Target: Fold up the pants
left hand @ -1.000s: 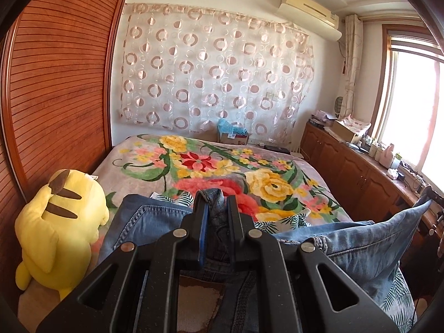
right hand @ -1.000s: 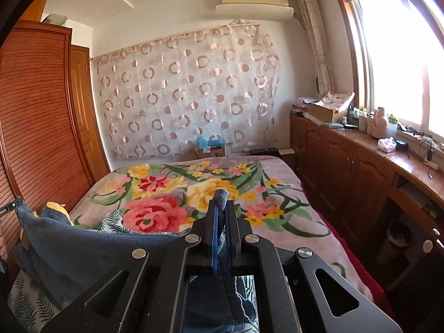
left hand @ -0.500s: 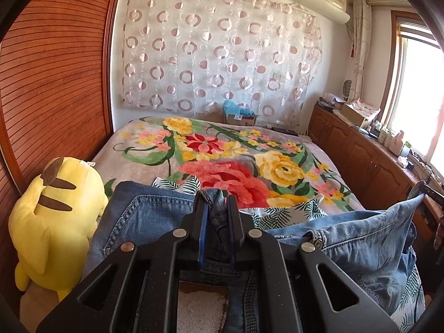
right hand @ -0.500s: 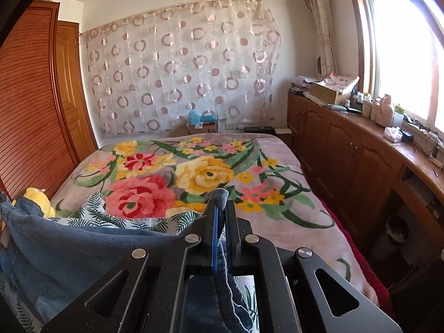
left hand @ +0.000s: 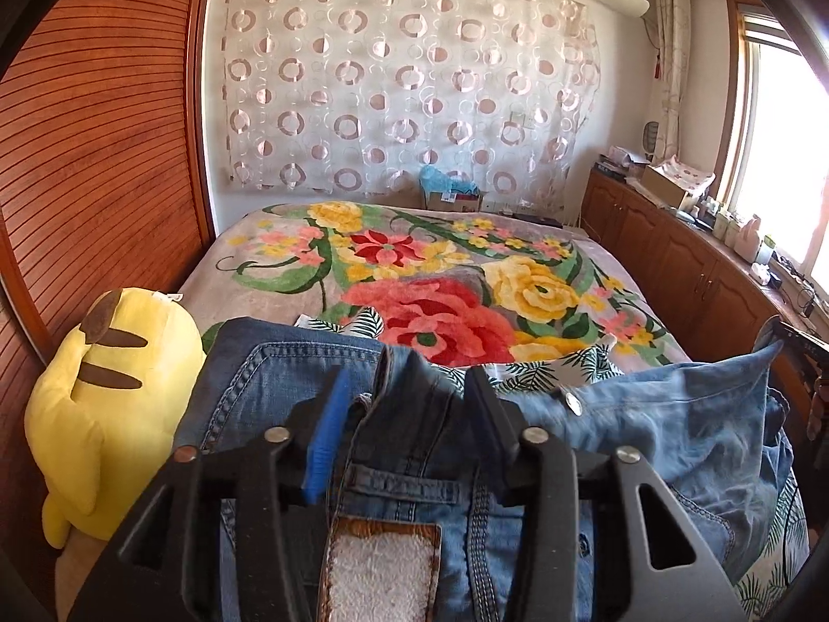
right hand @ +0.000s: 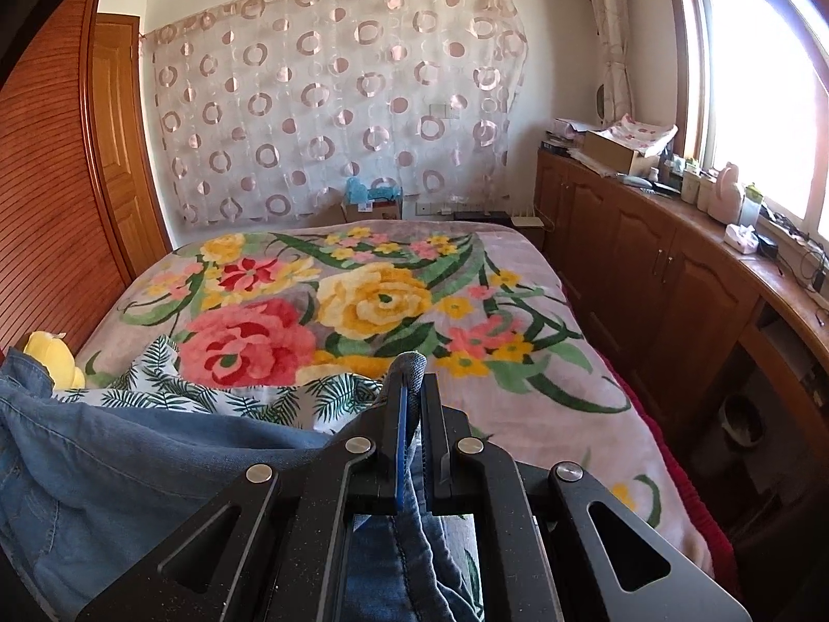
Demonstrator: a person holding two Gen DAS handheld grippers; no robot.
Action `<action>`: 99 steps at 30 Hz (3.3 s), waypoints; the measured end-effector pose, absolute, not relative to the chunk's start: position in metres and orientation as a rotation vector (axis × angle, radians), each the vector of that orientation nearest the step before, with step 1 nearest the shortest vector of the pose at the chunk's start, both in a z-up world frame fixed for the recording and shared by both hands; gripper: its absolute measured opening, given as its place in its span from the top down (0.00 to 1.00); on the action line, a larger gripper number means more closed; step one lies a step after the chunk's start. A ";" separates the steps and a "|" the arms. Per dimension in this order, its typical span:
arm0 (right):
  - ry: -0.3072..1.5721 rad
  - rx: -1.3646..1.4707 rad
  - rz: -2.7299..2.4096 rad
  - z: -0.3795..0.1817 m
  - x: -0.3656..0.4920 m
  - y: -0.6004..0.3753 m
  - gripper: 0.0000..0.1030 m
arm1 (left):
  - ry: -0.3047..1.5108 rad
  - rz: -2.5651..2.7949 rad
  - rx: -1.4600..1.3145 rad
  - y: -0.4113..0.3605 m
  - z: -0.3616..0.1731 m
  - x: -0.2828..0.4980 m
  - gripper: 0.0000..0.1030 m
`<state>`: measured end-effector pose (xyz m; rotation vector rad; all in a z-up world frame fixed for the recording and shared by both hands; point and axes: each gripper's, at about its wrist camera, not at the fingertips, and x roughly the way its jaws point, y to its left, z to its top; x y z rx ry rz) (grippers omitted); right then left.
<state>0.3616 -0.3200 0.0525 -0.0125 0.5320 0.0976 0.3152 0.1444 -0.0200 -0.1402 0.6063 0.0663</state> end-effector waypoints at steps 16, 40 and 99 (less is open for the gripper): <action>0.552 -0.047 0.139 0.057 0.327 -0.333 0.61 | 0.697 -0.067 -0.093 0.087 -0.042 0.269 0.23; 0.687 -0.001 0.239 0.052 0.285 -0.373 0.96 | 0.737 -0.093 -0.109 0.069 -0.061 0.239 0.23; 0.796 -0.030 0.179 0.027 0.374 -0.377 0.54 | 0.724 0.072 -0.139 0.131 -0.066 0.218 0.23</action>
